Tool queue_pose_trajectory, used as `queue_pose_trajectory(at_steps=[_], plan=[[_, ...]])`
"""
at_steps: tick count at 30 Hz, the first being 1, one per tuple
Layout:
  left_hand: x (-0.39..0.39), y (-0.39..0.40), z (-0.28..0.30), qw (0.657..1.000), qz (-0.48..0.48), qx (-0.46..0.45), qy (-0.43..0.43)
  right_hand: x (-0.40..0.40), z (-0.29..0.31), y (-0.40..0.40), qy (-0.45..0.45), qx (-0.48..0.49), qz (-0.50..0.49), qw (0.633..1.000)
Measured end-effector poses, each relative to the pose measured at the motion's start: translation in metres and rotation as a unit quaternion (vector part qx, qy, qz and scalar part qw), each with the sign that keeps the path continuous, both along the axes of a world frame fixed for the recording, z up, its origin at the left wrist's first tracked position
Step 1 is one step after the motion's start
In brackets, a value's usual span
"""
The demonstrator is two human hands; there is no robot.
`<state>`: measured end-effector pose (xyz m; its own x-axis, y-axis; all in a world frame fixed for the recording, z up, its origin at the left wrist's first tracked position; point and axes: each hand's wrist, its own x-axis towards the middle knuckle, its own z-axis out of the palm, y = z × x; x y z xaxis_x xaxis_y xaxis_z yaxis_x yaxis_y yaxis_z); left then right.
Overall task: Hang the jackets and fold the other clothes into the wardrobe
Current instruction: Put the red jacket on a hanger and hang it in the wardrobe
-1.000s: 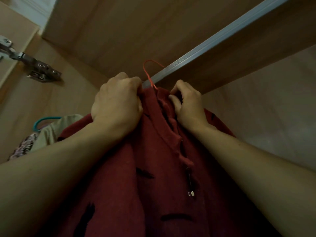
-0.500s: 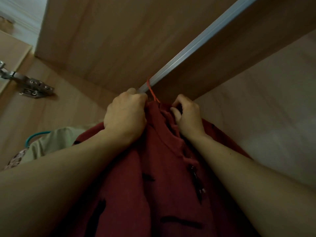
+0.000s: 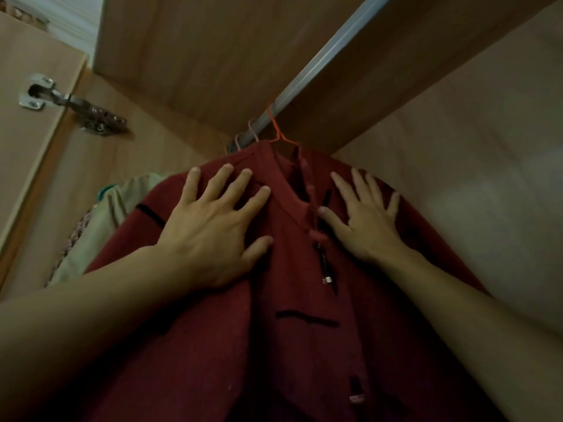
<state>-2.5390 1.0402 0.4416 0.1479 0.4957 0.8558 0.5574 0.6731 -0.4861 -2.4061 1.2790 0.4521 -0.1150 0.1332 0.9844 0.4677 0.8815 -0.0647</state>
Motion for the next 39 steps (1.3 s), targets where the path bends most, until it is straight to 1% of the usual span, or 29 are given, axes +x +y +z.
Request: queue_pose_trajectory(at_steps=[3,7,10,14,17,19,21,24,26,29,31,35,39], plan=[[-0.008,0.000,-0.020,1.000,-0.012,-0.004,-0.003,0.003,-0.037,0.005,-0.005,-0.029,-0.006,1.000],[-0.021,0.011,-0.035,1.000,-0.013,-0.023,0.003,-0.014,-0.073,0.012,-0.041,-0.048,-0.024,0.998],[-0.030,0.021,-0.037,1.000,0.015,-0.016,0.019,-0.027,-0.079,0.020,-0.055,-0.064,0.003,0.996],[-0.047,0.030,-0.035,0.999,0.040,0.003,0.008,-0.051,-0.076,0.032,-0.091,-0.083,0.047,0.991],[-0.059,0.035,-0.034,0.995,0.102,-0.007,0.010,-0.081,-0.078,0.052,-0.114,-0.099,0.083,0.985],[-0.066,0.035,-0.035,0.992,0.123,-0.010,0.017,-0.100,-0.086,0.061,-0.131,-0.101,0.080,0.983],[-0.066,0.035,-0.036,0.992,0.126,-0.010,0.015,-0.106,-0.093,0.064,-0.129,-0.098,0.071,0.984],[-0.061,0.033,-0.041,0.993,0.114,-0.012,-0.007,-0.093,-0.104,0.058,-0.130,-0.088,0.050,0.986],[-0.053,0.030,-0.051,0.995,0.096,-0.012,-0.029,-0.079,-0.119,0.049,-0.119,-0.075,-0.007,0.990],[-0.031,0.023,-0.081,0.994,0.045,-0.025,-0.097,-0.058,-0.155,0.033,-0.109,-0.093,-0.056,0.988],[-0.017,0.016,-0.110,0.992,0.015,-0.042,-0.119,-0.046,-0.182,0.022,-0.113,-0.104,-0.072,0.985],[-0.004,-0.004,-0.159,0.994,-0.005,-0.065,-0.087,-0.029,-0.216,0.009,-0.129,-0.107,-0.071,0.983],[-0.007,-0.017,-0.177,0.990,0.021,-0.102,-0.090,-0.015,-0.226,-0.002,-0.129,-0.129,-0.059,0.981]])
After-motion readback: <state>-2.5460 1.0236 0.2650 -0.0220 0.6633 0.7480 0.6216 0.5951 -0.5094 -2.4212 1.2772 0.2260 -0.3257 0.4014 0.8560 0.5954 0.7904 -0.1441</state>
